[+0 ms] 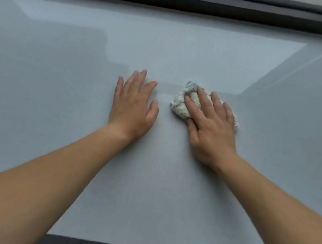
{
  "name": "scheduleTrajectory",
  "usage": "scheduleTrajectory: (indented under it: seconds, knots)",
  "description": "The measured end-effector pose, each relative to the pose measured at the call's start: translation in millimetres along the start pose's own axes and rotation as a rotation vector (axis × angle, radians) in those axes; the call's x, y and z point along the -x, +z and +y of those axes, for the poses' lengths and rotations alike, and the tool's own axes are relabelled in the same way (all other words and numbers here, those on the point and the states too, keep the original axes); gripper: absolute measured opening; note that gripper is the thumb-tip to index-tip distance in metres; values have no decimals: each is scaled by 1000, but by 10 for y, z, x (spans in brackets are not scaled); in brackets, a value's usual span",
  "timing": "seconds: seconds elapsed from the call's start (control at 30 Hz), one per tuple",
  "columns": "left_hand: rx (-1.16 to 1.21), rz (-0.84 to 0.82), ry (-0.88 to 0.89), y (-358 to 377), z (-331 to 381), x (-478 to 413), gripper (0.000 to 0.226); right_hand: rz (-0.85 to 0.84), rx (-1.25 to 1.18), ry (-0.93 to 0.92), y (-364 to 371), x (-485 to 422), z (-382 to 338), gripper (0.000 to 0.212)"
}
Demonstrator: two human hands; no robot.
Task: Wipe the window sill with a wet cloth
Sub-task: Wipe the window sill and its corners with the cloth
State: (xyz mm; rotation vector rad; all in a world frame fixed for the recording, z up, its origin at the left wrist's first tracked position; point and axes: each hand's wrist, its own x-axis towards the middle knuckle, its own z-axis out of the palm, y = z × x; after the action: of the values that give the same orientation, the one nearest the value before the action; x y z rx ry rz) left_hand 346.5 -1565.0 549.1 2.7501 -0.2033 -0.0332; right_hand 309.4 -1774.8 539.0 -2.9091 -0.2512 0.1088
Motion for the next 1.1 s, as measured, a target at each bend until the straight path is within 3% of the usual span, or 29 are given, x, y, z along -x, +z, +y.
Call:
scheduleTrajectory:
  seconds: [0.07,0.2,0.23,0.33,0.43,0.53,0.63,0.73,0.83,0.9,1.0,1.03,1.1]
  knots:
    - [-9,-37,-3,9,-8,-311,59,-3,21,-16,-79,-207,276,55]
    - [-43,-75,-39,49,-22,-815,58,93,-38,396,-94,-683,258,53]
    - [-47,-84,-66,75,-21,-867,59,110,-34,427,-72,-726,145,53]
    - [-118,-82,-78,155,-8,-849,62,68,-4,174,-4,-623,3,54]
    - [-137,-80,-77,168,-10,-840,64,-13,18,-23,-126,-720,366,55]
    - [-150,-94,-80,157,8,-851,64,50,-18,213,-227,-1092,730,54]
    - [-152,-103,-78,158,20,-856,65,146,-50,467,-184,-1344,537,52]
    - [-162,-93,-73,160,20,-870,66,83,-11,200,-76,-1314,196,54]
    - [-175,-104,-75,156,28,-870,67,27,4,-32,-148,-1383,387,53]
    - [-182,-119,-71,149,33,-875,67,56,0,84,-203,-1582,603,54]
    - [-195,-122,-67,146,30,-886,67,138,-59,428,-192,-1843,496,51]
    - [-199,-120,-69,149,27,-886,67,149,-56,445,-160,-1908,356,51]
    - [-202,-112,-71,153,28,-887,68,109,-24,238,-89,-2006,70,51]
